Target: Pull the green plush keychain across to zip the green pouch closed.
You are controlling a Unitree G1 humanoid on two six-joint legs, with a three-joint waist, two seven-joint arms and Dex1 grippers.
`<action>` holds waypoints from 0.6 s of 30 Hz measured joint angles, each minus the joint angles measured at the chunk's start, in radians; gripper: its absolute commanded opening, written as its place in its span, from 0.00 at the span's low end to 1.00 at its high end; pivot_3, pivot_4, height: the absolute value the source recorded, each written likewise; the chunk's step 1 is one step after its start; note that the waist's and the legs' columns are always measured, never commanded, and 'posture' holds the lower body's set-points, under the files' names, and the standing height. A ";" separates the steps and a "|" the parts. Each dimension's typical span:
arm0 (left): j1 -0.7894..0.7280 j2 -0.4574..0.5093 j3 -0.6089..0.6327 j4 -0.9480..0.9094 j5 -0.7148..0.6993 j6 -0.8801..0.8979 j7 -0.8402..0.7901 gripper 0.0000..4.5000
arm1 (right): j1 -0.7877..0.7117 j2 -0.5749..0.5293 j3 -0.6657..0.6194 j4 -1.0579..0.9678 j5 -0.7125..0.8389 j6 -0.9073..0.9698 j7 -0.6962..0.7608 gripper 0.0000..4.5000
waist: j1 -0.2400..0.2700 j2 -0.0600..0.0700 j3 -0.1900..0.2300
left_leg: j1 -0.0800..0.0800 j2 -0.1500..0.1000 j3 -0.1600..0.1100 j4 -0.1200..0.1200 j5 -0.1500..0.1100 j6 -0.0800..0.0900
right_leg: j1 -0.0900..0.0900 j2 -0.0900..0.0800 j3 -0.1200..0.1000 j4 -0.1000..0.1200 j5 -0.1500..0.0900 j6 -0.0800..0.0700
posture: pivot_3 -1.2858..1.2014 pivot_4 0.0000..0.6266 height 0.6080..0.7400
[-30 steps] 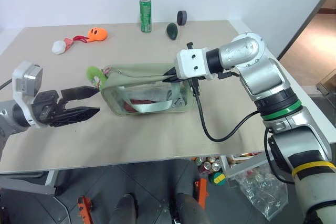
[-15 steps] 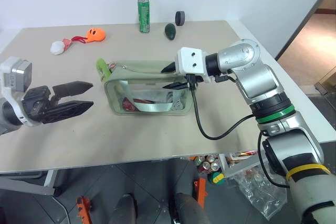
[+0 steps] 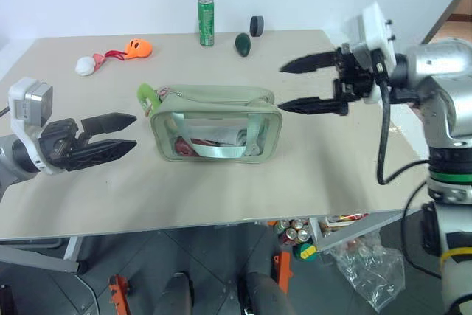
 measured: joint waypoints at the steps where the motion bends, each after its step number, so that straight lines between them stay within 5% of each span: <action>1: 0.000 0.000 -0.001 0.000 0.000 0.000 -0.001 1.00 | 0.020 -0.007 0.000 0.000 -0.011 -0.004 -0.011 0.77 | -0.003 0.000 0.000 | 0.001 0.001 0.002 0.000 0.000 0.000 | 0.000 0.001 0.001 0.000 0.001 0.000 | 0.52 0.24 1.00; 18: -0.155 -0.089 -0.069 0.100 0.095 -0.086 0.050 1.00 | 0.119 0.097 0.067 0.037 -0.116 -0.056 -0.166 0.77 | -0.004 0.000 0.000 | 0.001 0.000 0.017 0.001 0.000 0.000 | -0.004 0.001 0.018 0.000 0.005 0.007 | 0.52 0.24 1.00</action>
